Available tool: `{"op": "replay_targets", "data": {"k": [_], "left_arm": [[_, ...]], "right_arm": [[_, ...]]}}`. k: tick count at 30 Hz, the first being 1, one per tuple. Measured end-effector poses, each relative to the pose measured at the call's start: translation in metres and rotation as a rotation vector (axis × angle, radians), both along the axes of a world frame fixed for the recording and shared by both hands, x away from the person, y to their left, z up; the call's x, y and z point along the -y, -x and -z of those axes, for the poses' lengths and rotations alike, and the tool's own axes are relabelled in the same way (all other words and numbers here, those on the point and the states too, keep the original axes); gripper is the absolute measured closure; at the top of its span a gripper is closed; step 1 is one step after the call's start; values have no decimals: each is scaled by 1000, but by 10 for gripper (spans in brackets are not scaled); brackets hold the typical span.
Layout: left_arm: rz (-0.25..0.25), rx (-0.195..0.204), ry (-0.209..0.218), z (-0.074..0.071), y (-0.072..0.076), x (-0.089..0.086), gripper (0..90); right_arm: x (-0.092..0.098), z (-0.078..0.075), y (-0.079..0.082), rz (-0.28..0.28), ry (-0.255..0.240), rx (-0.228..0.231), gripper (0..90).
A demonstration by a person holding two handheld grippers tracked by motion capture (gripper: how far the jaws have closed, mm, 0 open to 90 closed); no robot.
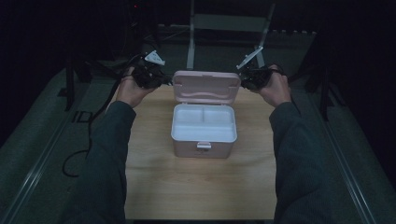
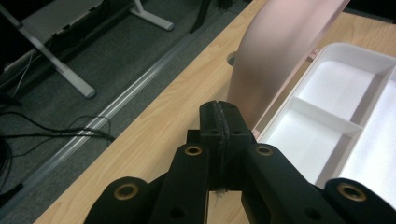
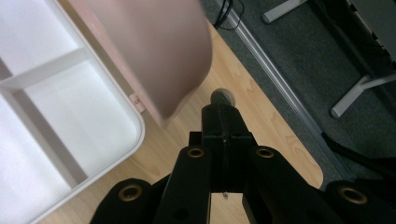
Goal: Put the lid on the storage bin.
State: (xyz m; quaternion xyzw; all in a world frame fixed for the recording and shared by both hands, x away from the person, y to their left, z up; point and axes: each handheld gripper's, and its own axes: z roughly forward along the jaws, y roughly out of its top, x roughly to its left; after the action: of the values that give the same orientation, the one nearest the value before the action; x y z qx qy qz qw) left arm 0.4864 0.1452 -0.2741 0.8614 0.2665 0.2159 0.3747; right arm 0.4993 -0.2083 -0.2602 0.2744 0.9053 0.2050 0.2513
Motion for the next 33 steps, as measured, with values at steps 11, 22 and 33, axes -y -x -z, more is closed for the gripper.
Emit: {"op": "replay_targets", "data": {"k": [11,22,33], "left_arm": [[-5,2,14,0,-2,6,894],[4,1,30,2,4,4,894],[37,-14,54,24,18,3,884]], "right_arm": [[-1,-1,-1,4,-39,37,900],[-3,2,5,-37,-39,36,900],[1,9,16,-143,-28,3,900]]}}
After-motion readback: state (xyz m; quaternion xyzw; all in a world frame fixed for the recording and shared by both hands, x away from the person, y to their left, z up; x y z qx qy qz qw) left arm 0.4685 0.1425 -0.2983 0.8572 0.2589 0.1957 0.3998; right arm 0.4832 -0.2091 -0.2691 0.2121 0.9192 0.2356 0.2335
